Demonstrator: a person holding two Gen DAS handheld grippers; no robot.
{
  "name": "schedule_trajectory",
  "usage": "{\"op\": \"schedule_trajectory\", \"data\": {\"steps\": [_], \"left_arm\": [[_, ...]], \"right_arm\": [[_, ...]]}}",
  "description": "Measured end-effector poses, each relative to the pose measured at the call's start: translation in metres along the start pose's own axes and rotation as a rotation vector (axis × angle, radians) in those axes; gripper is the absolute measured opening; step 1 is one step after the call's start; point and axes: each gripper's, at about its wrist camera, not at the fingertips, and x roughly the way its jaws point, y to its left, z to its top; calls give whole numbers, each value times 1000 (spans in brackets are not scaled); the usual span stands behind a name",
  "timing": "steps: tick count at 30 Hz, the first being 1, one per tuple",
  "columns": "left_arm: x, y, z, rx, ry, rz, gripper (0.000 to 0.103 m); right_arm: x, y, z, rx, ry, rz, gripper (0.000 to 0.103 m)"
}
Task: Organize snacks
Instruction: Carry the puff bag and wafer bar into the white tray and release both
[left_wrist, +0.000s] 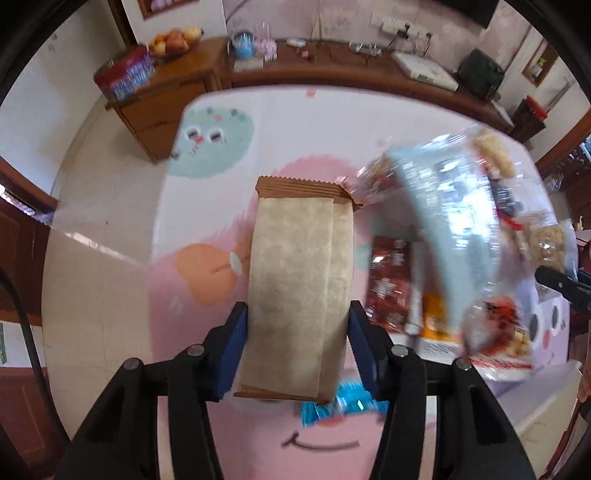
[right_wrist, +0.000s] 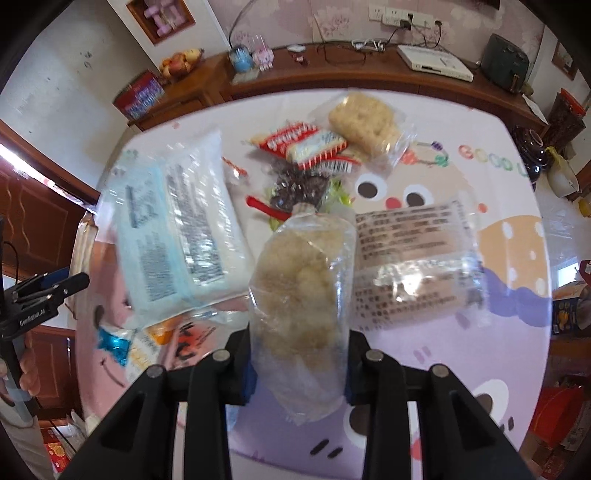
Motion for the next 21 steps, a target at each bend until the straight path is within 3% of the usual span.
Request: {"op": "schedule_trajectory", "data": {"steps": [7, 12, 16, 21], "left_arm": [[-107, -26, -38, 77, -153, -24, 52], [-175, -61, -88, 129, -221, -85, 52], [-206, -96, -132, 163, -259, -114, 52], [-204, -127, -182, 162, -279, -108, 52]], "right_arm": [[-81, 12, -35, -43, -99, 48, 34], [-139, 26, -80, -102, -160, 72, 34], [-170, 39, -126, -143, -187, 81, 34], [-184, 45, -183, -165, -201, 49, 35]]}}
